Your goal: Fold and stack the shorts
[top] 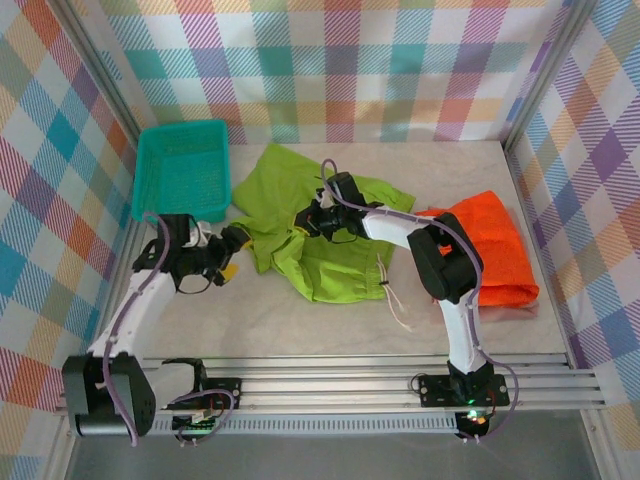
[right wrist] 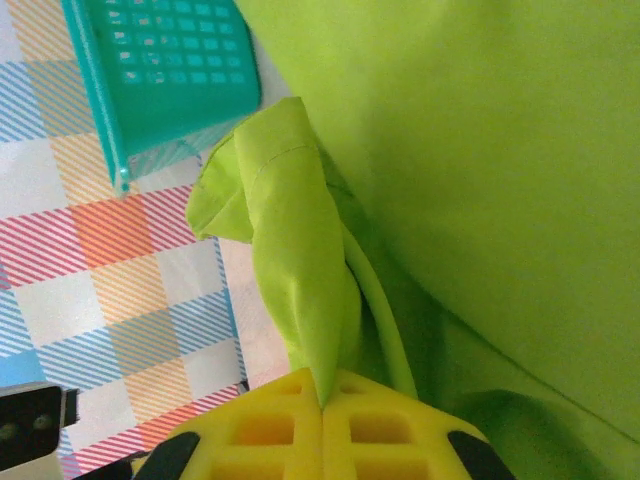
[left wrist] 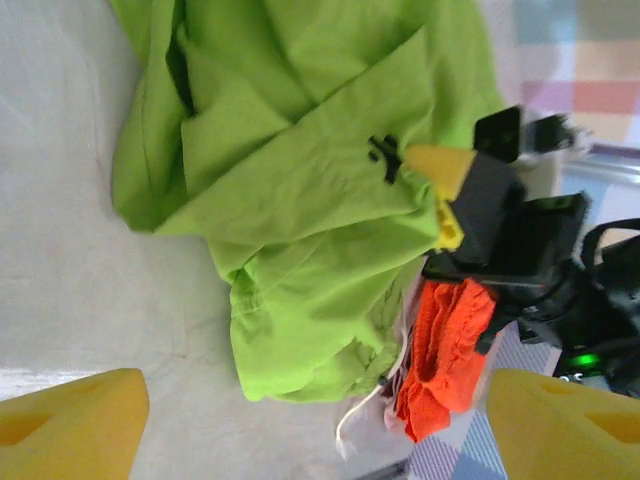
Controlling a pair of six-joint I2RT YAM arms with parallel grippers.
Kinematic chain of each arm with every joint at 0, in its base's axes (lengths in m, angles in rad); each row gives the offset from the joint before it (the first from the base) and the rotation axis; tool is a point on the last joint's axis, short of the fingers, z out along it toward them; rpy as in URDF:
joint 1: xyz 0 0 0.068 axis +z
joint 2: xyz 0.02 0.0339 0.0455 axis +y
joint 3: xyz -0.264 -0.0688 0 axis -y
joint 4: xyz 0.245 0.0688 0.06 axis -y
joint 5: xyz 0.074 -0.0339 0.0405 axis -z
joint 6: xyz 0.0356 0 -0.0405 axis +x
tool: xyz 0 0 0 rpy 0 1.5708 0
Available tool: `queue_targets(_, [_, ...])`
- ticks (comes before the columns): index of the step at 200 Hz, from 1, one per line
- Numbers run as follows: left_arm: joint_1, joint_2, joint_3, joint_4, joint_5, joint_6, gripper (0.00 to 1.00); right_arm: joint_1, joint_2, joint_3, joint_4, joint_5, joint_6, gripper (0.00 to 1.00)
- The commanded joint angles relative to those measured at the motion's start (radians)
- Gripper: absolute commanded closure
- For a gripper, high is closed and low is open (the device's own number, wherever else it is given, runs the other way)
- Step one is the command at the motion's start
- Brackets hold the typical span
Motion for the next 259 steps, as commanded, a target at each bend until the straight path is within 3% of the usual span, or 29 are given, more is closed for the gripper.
queue_targets(1, [-0.062,0.053,-0.023,0.091,-0.019,-0.02,0.18,-0.007,0.028,-0.013,0.04,-0.007,0.013,0.93])
queue_targets(42, [-0.131,0.127,-0.038,0.237,-0.143,0.032,0.25,-0.008,0.03,-0.006,0.017,-0.008,-0.009,0.94])
queue_targets(71, [-0.136,0.212,-0.015,0.238,-0.225,0.12,0.28,-0.008,0.027,-0.004,0.005,-0.007,-0.019,0.94])
queue_targets(111, [-0.147,0.327,-0.01,0.314,-0.201,0.153,0.37,-0.01,0.029,0.008,-0.008,-0.007,-0.031,0.94])
queue_targets(207, [-0.166,0.426,-0.017,0.422,-0.178,0.167,0.59,-0.01,0.038,0.019,-0.02,-0.009,-0.036,0.94])
queue_targets(259, [-0.169,0.366,-0.035,0.411,-0.159,0.136,0.73,-0.011,0.048,0.022,-0.031,-0.005,-0.037,0.93])
